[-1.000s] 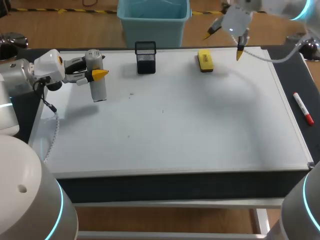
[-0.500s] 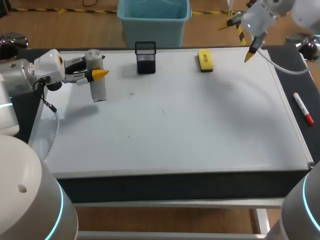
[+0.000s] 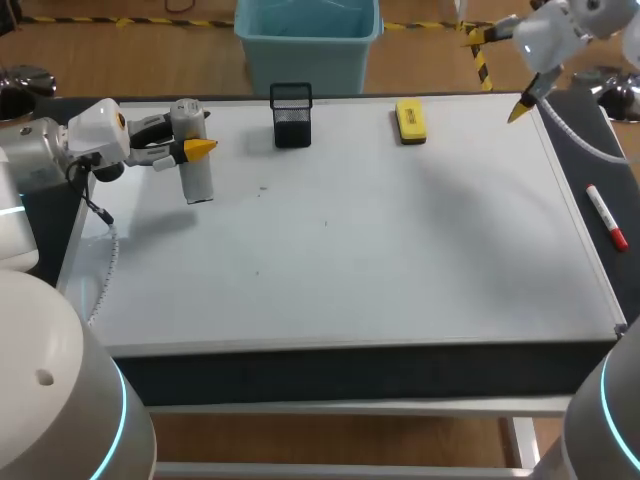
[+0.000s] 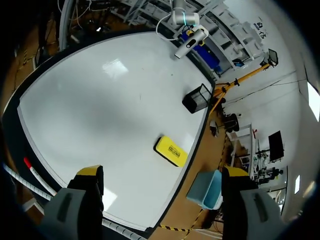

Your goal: Pick up the inspection probe, press it on each red-marked spot on the whiteboard one by one, put down the probe, pick up the eraser, and wipe off all the red marks.

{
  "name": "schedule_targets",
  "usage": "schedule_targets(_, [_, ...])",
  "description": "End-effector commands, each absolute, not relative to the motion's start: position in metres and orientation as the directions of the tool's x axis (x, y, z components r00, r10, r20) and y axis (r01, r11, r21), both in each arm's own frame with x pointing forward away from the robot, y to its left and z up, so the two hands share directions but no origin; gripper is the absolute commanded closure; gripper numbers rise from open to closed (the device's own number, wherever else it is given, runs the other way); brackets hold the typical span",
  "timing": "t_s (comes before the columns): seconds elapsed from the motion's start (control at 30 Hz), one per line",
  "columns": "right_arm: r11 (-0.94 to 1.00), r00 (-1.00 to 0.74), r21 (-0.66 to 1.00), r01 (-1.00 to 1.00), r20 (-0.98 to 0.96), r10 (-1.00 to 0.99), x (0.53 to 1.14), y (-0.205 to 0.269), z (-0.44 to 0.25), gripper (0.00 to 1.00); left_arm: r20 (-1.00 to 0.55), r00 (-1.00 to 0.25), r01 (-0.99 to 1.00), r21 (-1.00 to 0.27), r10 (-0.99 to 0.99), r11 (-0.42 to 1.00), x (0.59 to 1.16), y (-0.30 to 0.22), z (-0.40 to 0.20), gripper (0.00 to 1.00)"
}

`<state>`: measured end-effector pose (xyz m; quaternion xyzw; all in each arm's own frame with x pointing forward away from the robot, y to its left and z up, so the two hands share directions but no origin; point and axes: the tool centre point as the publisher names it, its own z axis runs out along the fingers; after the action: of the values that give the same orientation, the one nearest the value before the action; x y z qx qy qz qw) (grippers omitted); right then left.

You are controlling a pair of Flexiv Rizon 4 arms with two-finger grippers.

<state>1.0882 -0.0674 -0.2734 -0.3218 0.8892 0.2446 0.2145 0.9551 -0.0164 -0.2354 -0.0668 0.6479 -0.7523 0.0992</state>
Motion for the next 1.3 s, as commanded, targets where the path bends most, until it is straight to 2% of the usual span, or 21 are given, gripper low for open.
schedule_targets(0.03, [0.684, -0.698, 0.280, -0.674, -0.545, -0.465, 1.080, -0.068, -0.271, 0.00, -0.029, -0.971, 0.064, -0.988, -0.237, -0.141, 0.955, -0.017, -0.235, 1.00])
schedule_targets(0.43, [0.684, -0.698, 0.280, -0.674, -0.545, -0.465, 1.080, -0.068, -0.271, 0.00, -0.029, -0.971, 0.064, -0.988, -0.237, -0.141, 0.955, -0.017, -0.235, 1.00])
schedule_targets(0.6, [0.684, -0.698, 0.280, -0.674, -0.545, -0.465, 1.080, -0.068, -0.271, 0.00, -0.075, -0.973, 0.106, -0.985, -0.218, -0.136, 0.963, -0.024, -0.219, 1.00])
schedule_targets(1.3, [0.684, -0.698, 0.280, -0.674, -0.545, -0.465, 1.080, -0.068, -0.271, 0.00, -0.120, -0.988, 0.131, -0.985, -0.100, -0.109, 1.025, -0.085, -0.171, 1.00])
